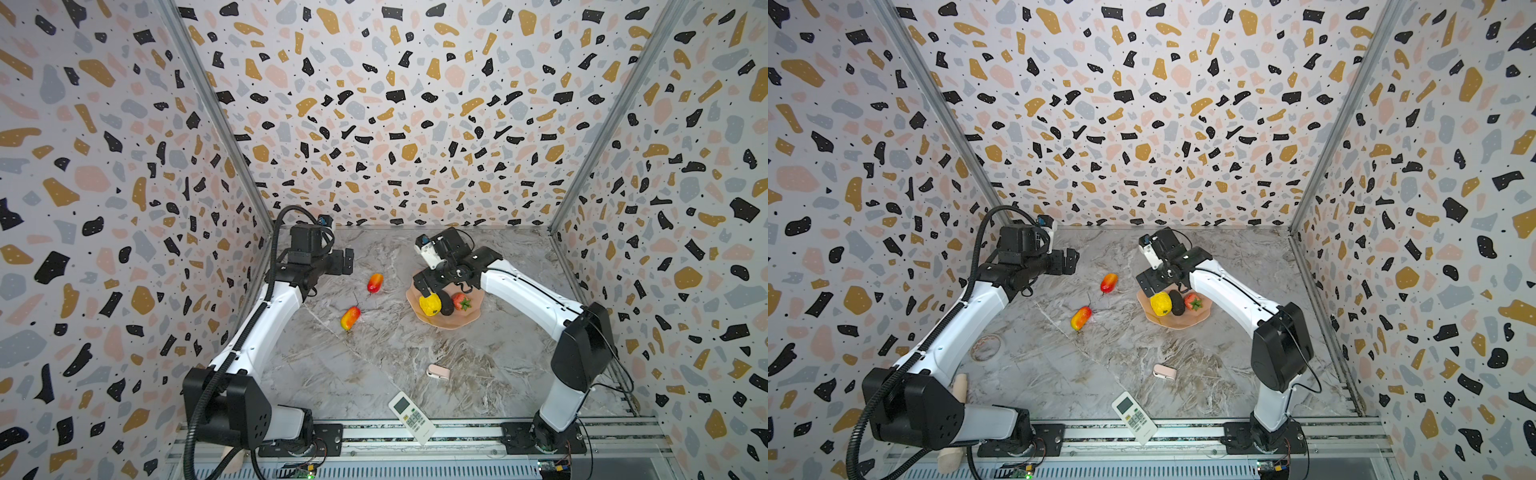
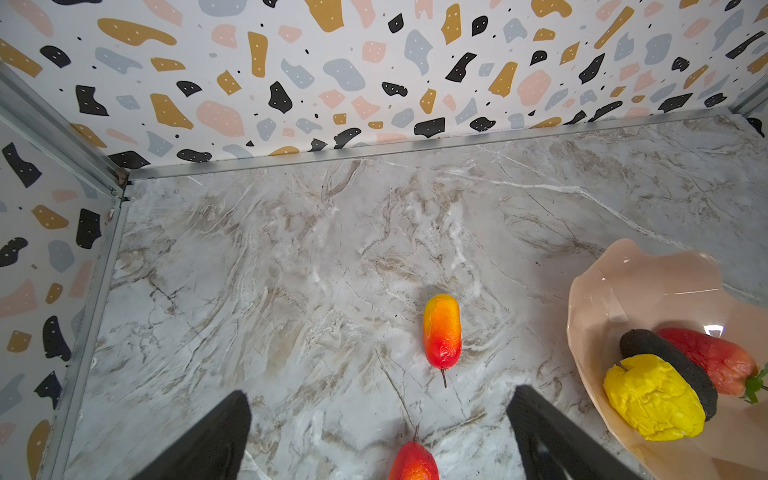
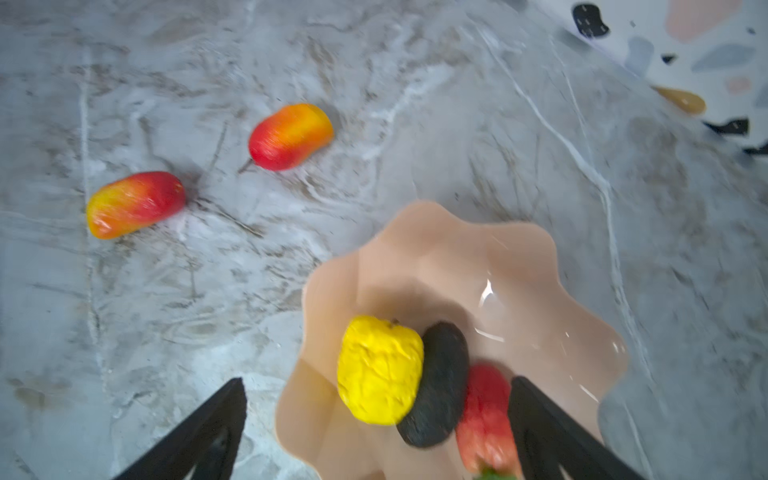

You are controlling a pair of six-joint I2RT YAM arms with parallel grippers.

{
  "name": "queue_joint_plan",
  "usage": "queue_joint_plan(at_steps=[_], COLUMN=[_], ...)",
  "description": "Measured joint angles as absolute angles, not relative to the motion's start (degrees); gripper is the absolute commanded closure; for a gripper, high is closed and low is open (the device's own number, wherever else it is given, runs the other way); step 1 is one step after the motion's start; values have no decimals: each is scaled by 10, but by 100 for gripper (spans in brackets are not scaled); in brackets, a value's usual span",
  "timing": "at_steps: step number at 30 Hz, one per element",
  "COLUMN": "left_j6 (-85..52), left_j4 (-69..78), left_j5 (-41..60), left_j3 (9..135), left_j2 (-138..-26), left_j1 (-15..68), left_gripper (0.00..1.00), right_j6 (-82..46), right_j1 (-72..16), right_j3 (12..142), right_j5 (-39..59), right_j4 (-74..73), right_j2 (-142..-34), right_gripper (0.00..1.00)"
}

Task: Place and organize the fake fruits in the fruit bowl
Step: 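Reach the right gripper to a red-yellow mango and grasp it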

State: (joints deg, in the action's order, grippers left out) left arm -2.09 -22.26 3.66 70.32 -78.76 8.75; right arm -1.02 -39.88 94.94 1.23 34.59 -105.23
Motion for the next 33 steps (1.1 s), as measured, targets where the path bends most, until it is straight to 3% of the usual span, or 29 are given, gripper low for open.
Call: queue_joint_plan(at_steps=[11, 19, 29, 33], left_j6=[-14, -10, -10, -10], left_j4=[-233, -241, -241, -241], left_j5=[26, 26, 25, 25], left_j3=[703, 703, 698, 696], left_j2=[-768, -759, -755, -755], left_j1=[88, 88, 88, 88], left_gripper=[1, 0, 0, 0], right_j6=[-118, -245, -309, -320], right_j1=[-440, -451, -458, -462], right_j3=[1227, 1241, 1252, 1253], right_j5=[12, 1, 32, 31], right_j4=[301, 277, 243, 233], right_j2=[-1346, -1391, -1438, -1456], right_gripper=[1, 9, 16, 24])
